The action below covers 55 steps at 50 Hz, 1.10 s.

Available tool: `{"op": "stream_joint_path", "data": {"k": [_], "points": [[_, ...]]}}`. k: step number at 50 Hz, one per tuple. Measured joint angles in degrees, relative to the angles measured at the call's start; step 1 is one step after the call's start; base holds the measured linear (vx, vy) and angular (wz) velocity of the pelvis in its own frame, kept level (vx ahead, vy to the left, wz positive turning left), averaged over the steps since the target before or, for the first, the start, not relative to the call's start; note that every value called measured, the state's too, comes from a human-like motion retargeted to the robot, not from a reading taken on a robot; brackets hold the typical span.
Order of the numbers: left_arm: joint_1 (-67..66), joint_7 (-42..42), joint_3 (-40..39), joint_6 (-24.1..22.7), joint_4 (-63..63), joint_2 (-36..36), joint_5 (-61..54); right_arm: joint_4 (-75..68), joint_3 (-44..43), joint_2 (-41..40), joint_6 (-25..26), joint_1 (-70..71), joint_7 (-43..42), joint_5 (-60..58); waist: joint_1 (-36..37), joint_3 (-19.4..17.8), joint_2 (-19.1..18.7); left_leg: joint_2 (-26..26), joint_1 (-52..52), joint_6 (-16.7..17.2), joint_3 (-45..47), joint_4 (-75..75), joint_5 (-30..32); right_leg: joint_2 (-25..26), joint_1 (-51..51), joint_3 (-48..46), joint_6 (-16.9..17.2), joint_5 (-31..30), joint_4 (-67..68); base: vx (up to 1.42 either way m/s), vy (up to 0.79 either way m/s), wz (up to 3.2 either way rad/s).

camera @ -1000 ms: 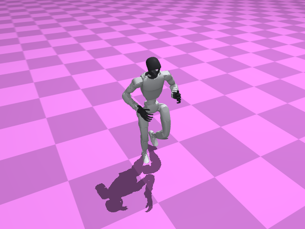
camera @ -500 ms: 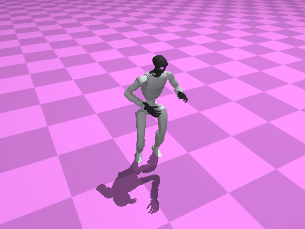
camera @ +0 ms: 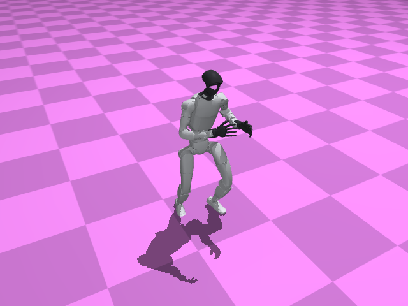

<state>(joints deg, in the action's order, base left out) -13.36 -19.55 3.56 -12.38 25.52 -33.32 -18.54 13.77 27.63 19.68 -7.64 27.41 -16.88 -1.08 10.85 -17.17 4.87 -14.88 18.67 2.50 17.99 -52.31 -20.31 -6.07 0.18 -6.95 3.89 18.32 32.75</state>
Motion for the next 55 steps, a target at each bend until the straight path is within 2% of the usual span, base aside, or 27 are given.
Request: {"op": "stream_joint_path", "data": {"k": [3,5,7,9,12,13,15,17,20,23,27,30,32,35,38,40,42,45,48,50,53,55], "points": [[1.2,1.4,2.8,0.9,0.1,-4.1,-2.1,5.3,2.2,3.1,-0.2,-2.1,1.8,-3.3,2.5,3.0,7.8,4.7,-5.5,3.3,-2.4,25.9,11.0,0.0,9.6,-5.4,0.5,-12.4,-10.2,1.05,0.03,2.04],[4.7,0.8,5.8,2.0,-0.1,-6.0,-1.7,9.3,2.6,5.9,-0.4,-5.6,1.4,-4.7,3.9,1.7,10.7,7.2,-9.0,5.5,-7.9,38.5,16.2,1.9,14.7,-7.8,0.1,-20.2,-12.7,0.99,0.0,2.44],[10.6,-0.4,9.8,3.8,-0.8,-7.5,-0.5,11.9,1.8,8.7,-0.4,-10.1,-0.5,-5.2,5.9,-1.7,11.6,7.6,-11.0,7.1,-12.6,43.8,18.5,4.4,17.0,-10.3,-0.3,-23.3,-9.5,0.91,-0.06,2.53],[18.5,-1.3,14.0,6.3,-2.0,-8.5,0.1,12.3,0.4,10.8,0.4,-14.3,-2.9,-5.9,8.0,-6.0,12.2,7.6,-10.5,6.2,-16.6,41.8,17.9,4.6,16.2,-15.3,-2.2,-20.8,-0.8,0.79,-0.15,2.49],[31.9,-1.6,21.3,11.1,-5.1,-7.6,0.8,9.1,-1.4,12.5,3.2,-20.4,-6.7,-7.4,10.9,-12.1,13.5,9.4,-1.2,-0.3,-24.1,24.5,9.3,0.5,8.4,-22.1,-7.1,-12.2,17.2,0.61,-0.28,2.22],[35.3,-1.2,23.7,12.4,-6.4,-6.3,1.1,7.4,-1.4,12.4,4.5,-22.3,-8.6,-8.0,10.9,-12.5,13.6,9.9,4.3,-1.1,-26.9,17.0,6.1,0.3,3.5,-22.3,-8.2,-9.5,22.2,0.53,-0.36,1.86],[40.8,0.0,27.7,14.3,-9.5,-3.4,1.2,3.4,-1.1,11.2,7.2,-24.5,-12.8,-10.0,10.0,-12.6,13.7,9.9,13.2,-0.1,-31.7,6.9,2.0,1.2,-6.8,-22.1,-9.6,-4.4,28.5,0.51,-0.39,1.55],[44.0,0.9,30.0,13.7,-12.1,-2.1,2.3,0.3,-0.8,9.2,8.0,-26.3,-16.8,-12.4,7.0,-12.6,14.3,10.1,20.9,3.4,-34.8,-1.8,-0.8,-0.6,-16.8,-23.7,-7.3,-1.5,33.9,0.51,-0.38,1.34],[48.7,1.9,32.2,14.5,-14.1,-3.0,3.2,-1.1,-1.3,7.5,8.7,-30.3,-18.9,-13.5,1.3,-12.6,16.2,11.4,26.0,3.9,-39.5,-3.0,-1.5,-3.2,-28.8,-25.3,-7.0,2.0,32.2,0.47,-0.45,1.23],[50.8,4.0,32.6,14.5,-14.6,-3.8,1.7,0.0,-2.4,8.5,8.5,-34.6,-18.9,-15.0,-3.4,-12.6,17.6,11.5,27.0,4.3,-41.9,-0.2,-1.3,-6.2,-38.6,-24.0,-4.4,1.5,26.8,0.46,-0.47,0.71],[47.1,4.8,30.7,13.5,-14.1,-4.3,-1.7,0.9,-3.3,10.5,8.6,-35.5,-17.2,-16.0,-6.5,-12.6,18.7,8.0,22.5,3.2,-39.1,4.5,-0.3,-6.8,-47.1,-15.5,-0.8,-2.5,15.8,0.53,-0.46,-0.29],[41.0,4.5,28.4,12.1,-13.5,-3.1,-4.5,2.5,-4.7,12.3,8.2,-33.8,-15.8,-16.4,-7.6,-12.6,17.8,4.4,15.5,2.0,-34.4,6.3,-0.2,-6.4,-46.7,-9.4,0.9,-5.4,5.1,0.67,-0.45,-0.79],[36.3,4.3,26.9,10.7,-12.8,-2.4,-4.3,3.4,-5.6,13.2,6.2,-32.1,-14.4,-14.8,-8.7,-12.6,16.9,3.6,9.3,2.0,-32.8,5.6,-0.3,-7.2,-42.2,-8.1,3.0,-8.3,-1.2,0.82,-0.45,-0.73],[29.7,2.0,25.3,7.7,-11.7,-0.6,0.0,3.9,-6.8,14.1,1.2,-29.0,-12.5,-9.9,-10.0,-12.6,15.3,4.3,1.7,2.7,-31.9,-0.6,3.1,-7.8,-34.7,-6.6,6.9,-16.3,-3.5,0.91,-0.45,-0.91],[24.7,-1.8,22.7,6.5,-10.5,3.0,2.0,2.0,-6.8,14.5,-0.7,-22.6,-11.2,-4.4,-8.3,-12.1,11.1,4.3,-1.8,5.4,-31.3,-11.7,12.0,-4.1,-32.9,-3.0,3.8,-10.1,7.9,0.94,-0.39,-1.76],[20.8,-4.0,18.8,5.6,-8.9,5.7,2.0,0.1,-6.3,14.1,-0.3,-16.0,-11.2,-1.8,-7.1,-11.9,8.6,7.2,-4.0,7.9,-31.1,-18.0,15.0,-1.6,-31.0,0.2,2.4,-4.7,14.0,0.97,-0.24,-2.04],[16.7,-5.6,13.5,4.1,-5.9,7.2,1.8,0.4,-6.9,13.0,-0.4,-9.1,-11.5,0.2,-5.6,-11.7,7.0,10.6,-5.3,8.3,-29.5,-21.6,11.7,0.1,-27.4,3.5,2.3,-1.3,15.9,0.98,-0.13,-1.83],[10.7,-7.0,8.1,1.4,-0.3,8.1,-2.6,5.9,-10.1,10.8,-2.0,-2.4,-10.5,5.8,-2.8,-10.3,4.0,10.5,-4.3,3.2,-23.1,-20.9,5.3,1.3,-19.7,6.9,2.8,0.5,11.9,0.96,-0.04,-1.23],[6.0,-3.9,6.1,1.8,3.4,4.3,-2.9,13.3,-13.7,9.2,-3.4,-3.6,-5.9,11.6,0.3,-4.0,1.4,9.6,-1.9,-1.4,-17.0,-8.4,2.5,1.3,-11.3,6.9,4.6,-4.8,-1.5,0.93,0.0,-0.52],[8.9,-1.2,5.5,1.7,4.6,0.2,-5.3,15.5,-13.4,8.3,-2.3,-1.1,-0.8,15.1,1.8,-4.2,1.4,12.2,-3.8,-3.3,-15.5,7.9,3.4,0.6,-5.0,6.5,4.8,-11.0,-11.4,0.83,0.01,-0.17],[13.7,2.6,5.1,4.3,4.7,-4.9,-1.8,16.9,-12.9,7.1,-0.6,-4.6,5.2,16.2,2.2,-1.9,-2.0,12.7,-9.5,-0.6,-12.3,33.8,7.8,1.7,-0.1,8.1,4.7,-18.4,-14.5,0.86,0.1,-0.14],[18.2,3.9,6.1,5.7,4.9,-7.5,1.5,17.3,-12.4,5.5,-1.6,-8.1,3.4,13.3,2.0,-1.1,-5.4,11.5,-13.1,2.5,-11.3,44.8,11.4,4.3,0.0,11.1,3.3,-18.8,-8.7,0.83,0.13,-0.4]]}}
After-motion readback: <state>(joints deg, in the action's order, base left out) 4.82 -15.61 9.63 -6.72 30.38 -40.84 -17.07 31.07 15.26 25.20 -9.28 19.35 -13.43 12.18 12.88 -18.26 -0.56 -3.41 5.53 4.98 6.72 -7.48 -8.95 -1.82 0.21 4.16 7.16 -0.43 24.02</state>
